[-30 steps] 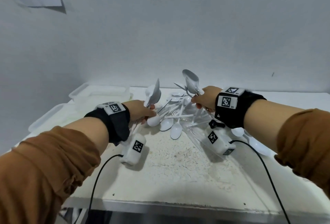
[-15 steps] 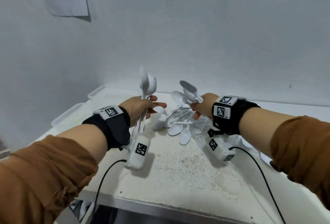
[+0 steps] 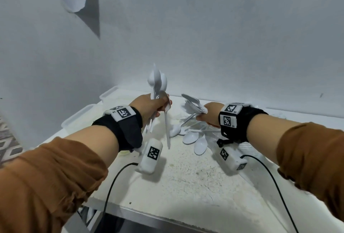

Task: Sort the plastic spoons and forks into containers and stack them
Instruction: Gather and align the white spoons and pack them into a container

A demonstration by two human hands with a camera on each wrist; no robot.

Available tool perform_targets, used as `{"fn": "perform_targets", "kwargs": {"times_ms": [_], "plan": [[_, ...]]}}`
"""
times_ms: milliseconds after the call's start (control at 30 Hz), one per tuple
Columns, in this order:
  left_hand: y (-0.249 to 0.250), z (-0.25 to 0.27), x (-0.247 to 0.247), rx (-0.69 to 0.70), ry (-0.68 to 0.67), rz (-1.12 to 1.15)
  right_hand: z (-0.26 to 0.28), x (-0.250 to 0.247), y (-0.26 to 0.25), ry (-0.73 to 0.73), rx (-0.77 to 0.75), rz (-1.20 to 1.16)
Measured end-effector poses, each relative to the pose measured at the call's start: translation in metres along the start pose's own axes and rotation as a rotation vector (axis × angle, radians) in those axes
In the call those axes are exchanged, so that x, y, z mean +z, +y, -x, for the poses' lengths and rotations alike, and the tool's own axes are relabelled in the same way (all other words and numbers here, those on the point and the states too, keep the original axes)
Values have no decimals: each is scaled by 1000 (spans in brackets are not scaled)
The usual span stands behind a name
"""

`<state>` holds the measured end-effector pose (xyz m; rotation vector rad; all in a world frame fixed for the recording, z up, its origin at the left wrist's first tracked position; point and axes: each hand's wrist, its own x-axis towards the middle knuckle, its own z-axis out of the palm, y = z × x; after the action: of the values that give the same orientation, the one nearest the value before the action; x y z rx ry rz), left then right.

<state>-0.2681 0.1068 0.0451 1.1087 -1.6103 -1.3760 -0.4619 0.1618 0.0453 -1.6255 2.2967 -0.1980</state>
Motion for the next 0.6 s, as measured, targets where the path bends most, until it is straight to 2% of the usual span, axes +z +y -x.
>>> {"fn": "perform_targets", "kwargs": {"times_ms": [100,200,333,600], "plan": [[2,-7,0,38,69,-118,-6,3,-2,-5,-16,181],[3,-11,2,93,34,-99,-8,7,-5,-52,-14,261],[1,-16,4,100,-5,-84,-13,14,-6,-96,-26,403],[-8,-35,10,49,-76,-205,-26,18,-4,-133,-20,434]]}}
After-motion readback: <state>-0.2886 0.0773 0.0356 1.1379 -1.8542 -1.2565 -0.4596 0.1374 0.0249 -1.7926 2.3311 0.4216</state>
